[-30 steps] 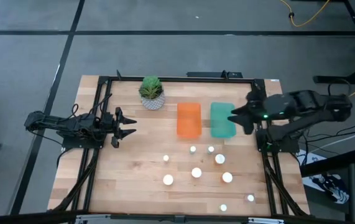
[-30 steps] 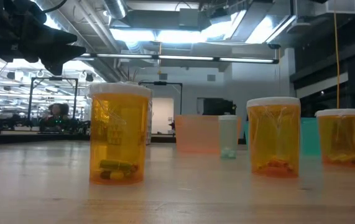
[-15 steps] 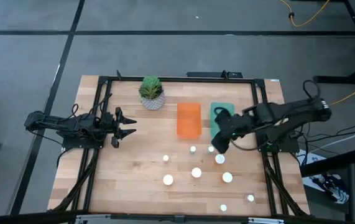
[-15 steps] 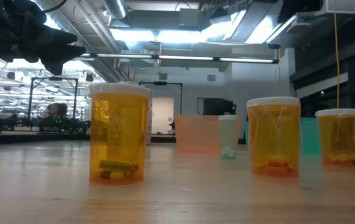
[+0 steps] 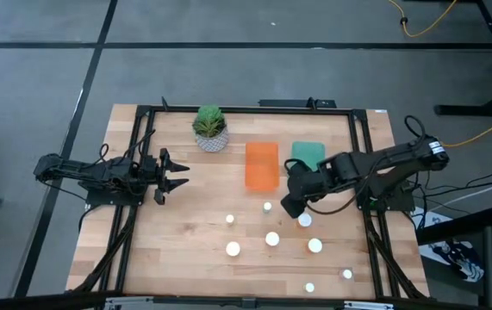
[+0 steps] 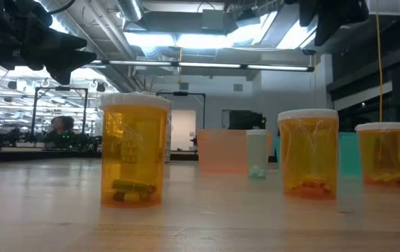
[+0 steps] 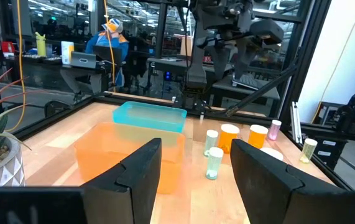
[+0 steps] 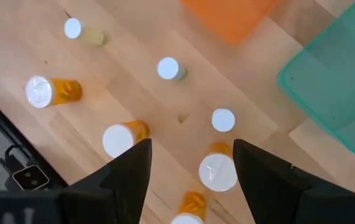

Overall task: Pick and place medicine bottles into bin by pill shape (circle, oval)
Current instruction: Put the top small yellow bottle into the orange bin

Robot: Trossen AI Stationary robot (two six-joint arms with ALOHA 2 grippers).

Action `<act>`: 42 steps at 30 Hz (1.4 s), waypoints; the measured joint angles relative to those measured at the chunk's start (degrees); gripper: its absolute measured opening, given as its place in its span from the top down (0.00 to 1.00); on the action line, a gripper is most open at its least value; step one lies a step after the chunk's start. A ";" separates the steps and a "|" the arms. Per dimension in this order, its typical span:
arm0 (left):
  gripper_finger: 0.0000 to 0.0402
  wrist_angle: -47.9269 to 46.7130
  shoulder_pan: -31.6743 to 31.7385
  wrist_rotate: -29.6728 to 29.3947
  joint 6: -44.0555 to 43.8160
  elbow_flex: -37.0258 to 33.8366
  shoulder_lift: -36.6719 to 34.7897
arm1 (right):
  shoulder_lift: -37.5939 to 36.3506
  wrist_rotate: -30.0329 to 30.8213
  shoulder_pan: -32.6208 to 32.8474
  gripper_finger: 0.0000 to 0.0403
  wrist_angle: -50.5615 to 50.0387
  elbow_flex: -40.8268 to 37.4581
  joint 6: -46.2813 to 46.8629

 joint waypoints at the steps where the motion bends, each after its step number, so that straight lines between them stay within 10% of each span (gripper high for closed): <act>1: 0.54 -0.02 0.02 -0.02 -0.02 0.00 0.00 | 0.04 0.23 0.12 0.44 -0.02 0.00 -0.02; 27: 0.54 0.75 -0.17 1.69 -8.05 0.00 0.05 | 0.07 5.86 0.59 0.44 0.54 0.00 -0.22; 39: 0.54 19.32 -0.09 -19.31 -22.73 0.01 -0.04 | 0.07 5.86 0.59 0.44 2.21 -0.02 -0.15; 42: 0.54 17.68 -0.12 -14.99 -19.80 2.49 0.83 | 0.07 5.56 0.61 0.44 2.17 -0.02 -0.11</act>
